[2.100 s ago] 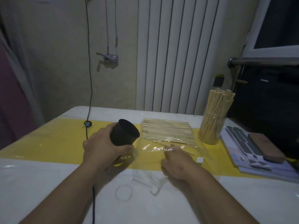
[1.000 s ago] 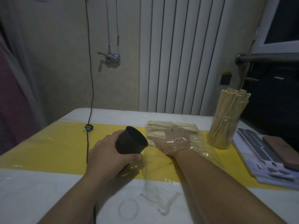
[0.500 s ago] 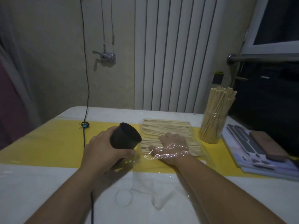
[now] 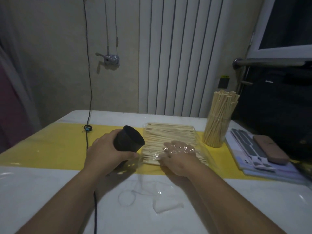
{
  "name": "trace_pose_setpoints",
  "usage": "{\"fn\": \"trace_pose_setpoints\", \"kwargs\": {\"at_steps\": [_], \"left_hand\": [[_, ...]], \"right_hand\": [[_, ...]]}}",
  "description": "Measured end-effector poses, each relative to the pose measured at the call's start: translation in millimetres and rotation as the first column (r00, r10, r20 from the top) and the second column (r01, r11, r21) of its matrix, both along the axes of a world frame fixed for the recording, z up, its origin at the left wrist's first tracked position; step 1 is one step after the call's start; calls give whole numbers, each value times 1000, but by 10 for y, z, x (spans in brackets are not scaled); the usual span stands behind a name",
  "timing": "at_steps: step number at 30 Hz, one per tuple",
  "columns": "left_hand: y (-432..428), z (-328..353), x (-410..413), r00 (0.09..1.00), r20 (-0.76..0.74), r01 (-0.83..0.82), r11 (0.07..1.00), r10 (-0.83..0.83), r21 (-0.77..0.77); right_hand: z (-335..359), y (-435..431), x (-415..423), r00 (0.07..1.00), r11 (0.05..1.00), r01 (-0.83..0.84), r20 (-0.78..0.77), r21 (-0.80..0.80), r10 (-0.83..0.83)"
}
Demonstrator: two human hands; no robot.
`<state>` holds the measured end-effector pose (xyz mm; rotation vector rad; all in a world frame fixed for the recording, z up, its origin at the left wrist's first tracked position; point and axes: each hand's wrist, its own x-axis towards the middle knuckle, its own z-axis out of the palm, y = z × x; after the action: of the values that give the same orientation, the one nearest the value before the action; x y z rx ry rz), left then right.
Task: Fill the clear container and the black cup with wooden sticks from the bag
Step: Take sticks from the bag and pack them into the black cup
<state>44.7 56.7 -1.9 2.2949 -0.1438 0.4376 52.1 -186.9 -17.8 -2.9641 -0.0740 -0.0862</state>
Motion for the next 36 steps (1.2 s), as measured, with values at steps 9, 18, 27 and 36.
{"fn": "trace_pose_setpoints", "kwargs": {"at_steps": [9, 18, 27, 36], "left_hand": [[2, -29, 37, 1000, 3, 21, 1000, -21, -1], [1, -33, 54, 999, 1, 35, 999, -35, -5], [-7, -35, 58, 999, -7, 31, 999, -31, -40], [-9, -40, 58, 999, -8, 37, 998, -37, -50]], "right_hand": [[8, 67, -164, 973, 989, -110, 213, 99, 86], [-40, 48, -45, 982, 991, -132, 142, 23, 128], [-72, 67, -36, 984, 993, -106, 153, 53, 97], [-25, 125, -73, 982, 981, -172, 57, -92, 178]]}}
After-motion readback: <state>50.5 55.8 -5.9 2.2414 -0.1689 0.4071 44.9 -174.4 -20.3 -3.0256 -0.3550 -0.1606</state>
